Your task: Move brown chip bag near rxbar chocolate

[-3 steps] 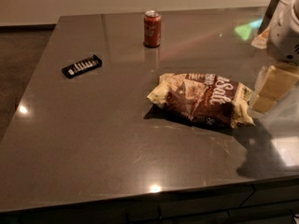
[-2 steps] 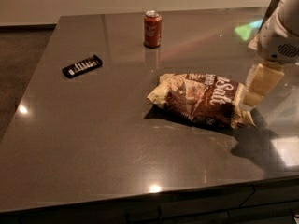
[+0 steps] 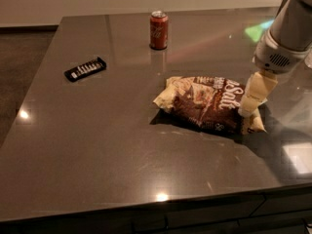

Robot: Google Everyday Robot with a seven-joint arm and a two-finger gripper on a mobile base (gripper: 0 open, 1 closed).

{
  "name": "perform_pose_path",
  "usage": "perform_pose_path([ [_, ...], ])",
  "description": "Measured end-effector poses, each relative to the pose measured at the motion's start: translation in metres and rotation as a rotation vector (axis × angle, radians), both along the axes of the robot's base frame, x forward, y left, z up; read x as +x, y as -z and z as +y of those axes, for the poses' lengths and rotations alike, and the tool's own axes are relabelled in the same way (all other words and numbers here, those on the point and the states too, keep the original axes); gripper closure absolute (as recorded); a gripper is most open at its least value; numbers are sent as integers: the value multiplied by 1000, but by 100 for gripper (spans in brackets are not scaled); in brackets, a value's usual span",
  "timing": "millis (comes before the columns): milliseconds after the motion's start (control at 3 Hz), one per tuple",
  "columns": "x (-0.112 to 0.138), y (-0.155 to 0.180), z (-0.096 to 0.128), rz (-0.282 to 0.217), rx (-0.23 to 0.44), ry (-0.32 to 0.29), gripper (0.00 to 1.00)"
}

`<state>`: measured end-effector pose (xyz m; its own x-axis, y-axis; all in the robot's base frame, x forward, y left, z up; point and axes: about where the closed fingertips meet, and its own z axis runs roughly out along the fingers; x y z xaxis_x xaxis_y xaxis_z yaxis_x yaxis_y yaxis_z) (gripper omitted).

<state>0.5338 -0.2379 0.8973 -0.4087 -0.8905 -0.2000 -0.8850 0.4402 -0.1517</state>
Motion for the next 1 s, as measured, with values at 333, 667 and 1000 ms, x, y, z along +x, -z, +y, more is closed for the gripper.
perform_pose_path([
  [333, -2, 14, 3, 52, 7, 22, 0],
  [667, -9, 23, 11, 86, 23, 16, 18],
  [1000, -17, 25, 23, 111, 45, -8, 41],
])
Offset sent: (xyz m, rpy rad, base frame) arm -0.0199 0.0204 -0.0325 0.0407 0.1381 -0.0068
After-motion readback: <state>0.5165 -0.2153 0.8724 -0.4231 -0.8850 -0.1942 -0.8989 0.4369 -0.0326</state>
